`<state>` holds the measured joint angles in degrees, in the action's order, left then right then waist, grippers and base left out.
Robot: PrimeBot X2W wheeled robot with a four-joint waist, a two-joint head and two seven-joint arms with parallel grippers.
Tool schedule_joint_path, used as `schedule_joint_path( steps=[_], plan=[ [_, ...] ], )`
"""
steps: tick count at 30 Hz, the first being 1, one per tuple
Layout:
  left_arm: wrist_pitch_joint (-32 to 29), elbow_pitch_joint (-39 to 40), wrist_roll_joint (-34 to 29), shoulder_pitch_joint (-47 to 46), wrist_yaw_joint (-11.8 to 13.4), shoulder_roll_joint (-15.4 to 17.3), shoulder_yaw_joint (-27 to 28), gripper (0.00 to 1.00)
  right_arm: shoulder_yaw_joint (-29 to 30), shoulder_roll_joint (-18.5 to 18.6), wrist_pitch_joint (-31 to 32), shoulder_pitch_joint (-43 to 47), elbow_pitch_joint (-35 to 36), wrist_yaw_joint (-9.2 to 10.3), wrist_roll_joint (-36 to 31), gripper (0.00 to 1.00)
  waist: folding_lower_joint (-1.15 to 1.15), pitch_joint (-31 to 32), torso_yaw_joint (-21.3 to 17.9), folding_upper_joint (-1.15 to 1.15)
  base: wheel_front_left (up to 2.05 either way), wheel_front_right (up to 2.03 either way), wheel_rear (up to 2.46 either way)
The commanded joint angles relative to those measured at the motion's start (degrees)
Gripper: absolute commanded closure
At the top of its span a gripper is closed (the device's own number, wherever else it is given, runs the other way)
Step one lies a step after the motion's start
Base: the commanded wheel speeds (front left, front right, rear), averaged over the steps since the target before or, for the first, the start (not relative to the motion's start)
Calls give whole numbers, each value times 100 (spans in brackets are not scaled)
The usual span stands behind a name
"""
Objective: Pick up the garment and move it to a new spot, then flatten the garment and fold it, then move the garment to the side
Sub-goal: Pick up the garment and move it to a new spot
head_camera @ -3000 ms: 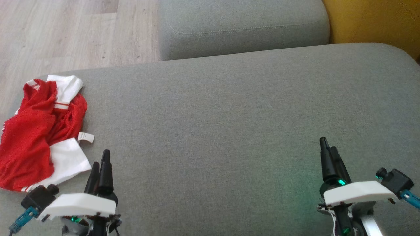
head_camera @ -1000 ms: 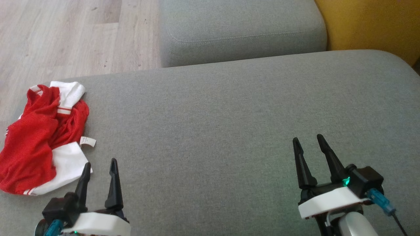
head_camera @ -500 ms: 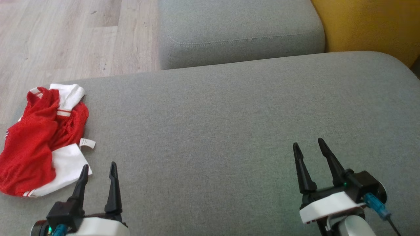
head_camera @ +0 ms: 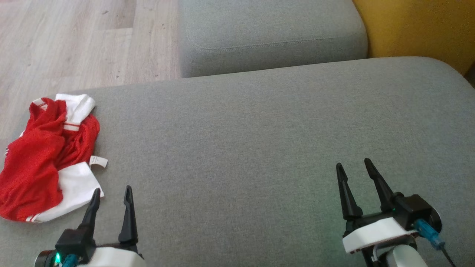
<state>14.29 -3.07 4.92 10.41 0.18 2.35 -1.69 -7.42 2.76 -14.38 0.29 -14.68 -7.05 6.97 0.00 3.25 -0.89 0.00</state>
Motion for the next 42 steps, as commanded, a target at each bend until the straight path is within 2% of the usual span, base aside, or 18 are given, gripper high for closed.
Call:
schedule_joint_path(
  steps=[1,10,24,37,42],
  plan=[
    [71,152,-73,-203,24,53,199,0,-113,12,-62,-187,174,-44,-55,0,0,-9,22,0,0,0,0],
    [71,70,-190,-215,215,53,316,0,-99,12,-62,-92,192,-44,-57,0,0,-24,479,0,0,0,0],
    [71,74,-318,-74,160,53,702,0,-292,12,-62,-26,180,-44,139,0,0,77,1774,0,0,0,0],
    [71,121,-377,-10,147,58,875,0,-343,12,-62,45,168,-44,199,0,0,64,2664,0,0,0,0],
    [71,186,-380,13,162,58,916,0,-367,12,-62,0,147,-44,173,0,0,-33,2817,0,0,0,0]
  ],
)
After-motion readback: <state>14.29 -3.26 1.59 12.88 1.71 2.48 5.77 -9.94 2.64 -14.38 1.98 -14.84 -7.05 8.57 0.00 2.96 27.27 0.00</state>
